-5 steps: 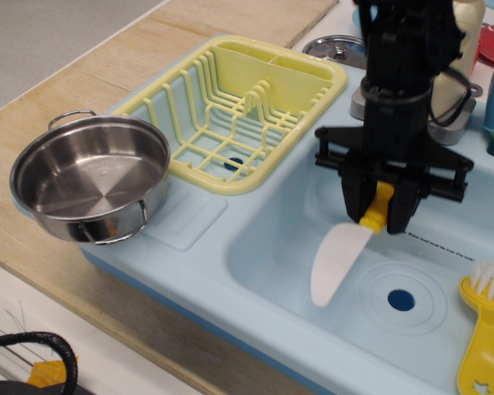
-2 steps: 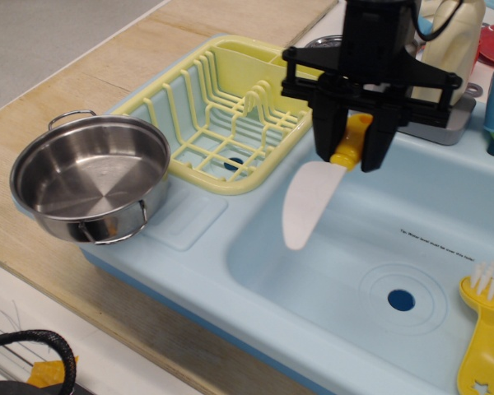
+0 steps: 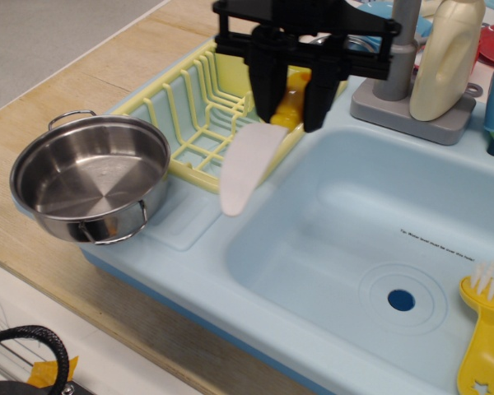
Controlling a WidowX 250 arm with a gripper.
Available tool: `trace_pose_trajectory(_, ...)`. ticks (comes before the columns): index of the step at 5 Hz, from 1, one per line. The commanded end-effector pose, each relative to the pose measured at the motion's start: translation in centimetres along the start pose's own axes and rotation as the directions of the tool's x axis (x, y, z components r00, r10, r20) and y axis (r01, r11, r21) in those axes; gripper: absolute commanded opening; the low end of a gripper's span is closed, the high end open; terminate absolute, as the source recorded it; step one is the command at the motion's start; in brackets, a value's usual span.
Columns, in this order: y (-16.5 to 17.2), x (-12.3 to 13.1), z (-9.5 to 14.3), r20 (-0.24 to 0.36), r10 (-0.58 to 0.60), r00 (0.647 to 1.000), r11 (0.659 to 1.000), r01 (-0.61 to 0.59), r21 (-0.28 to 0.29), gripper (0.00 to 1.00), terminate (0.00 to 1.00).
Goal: Put knife in pot or pan
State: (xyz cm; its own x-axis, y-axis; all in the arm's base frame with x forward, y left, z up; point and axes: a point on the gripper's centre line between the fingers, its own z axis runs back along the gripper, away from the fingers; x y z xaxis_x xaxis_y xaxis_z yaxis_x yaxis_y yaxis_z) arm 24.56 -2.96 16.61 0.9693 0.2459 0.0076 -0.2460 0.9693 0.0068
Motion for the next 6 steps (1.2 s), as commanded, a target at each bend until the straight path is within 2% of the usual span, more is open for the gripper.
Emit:
trace_pose_trajectory(1,2.5,-1.6,1.6,0.011,0.102,0.995,0.995,-0.101,-0.019,0.0,0.0)
trace_pose_trajectory(3,6.7,-4.0,3.5,0.054,0.2,0.978,0.98,-0.199,-0.013,0.0,0.0)
trace_pose_trajectory(4,9.3,-4.7,3.2,0.079,0.224,0.971,0.975,-0.224,-0.013,0.0,0.0)
trace_pose_trajectory(5,11.1,-4.8,2.8,0.061,0.244,0.968,0.97,-0.242,-0.031,0.0,0.0)
trace_pose_trajectory(6,11.7,-4.6,1.6,0.068,0.208,0.976,0.977,-0.205,-0.059,1.0,0.0)
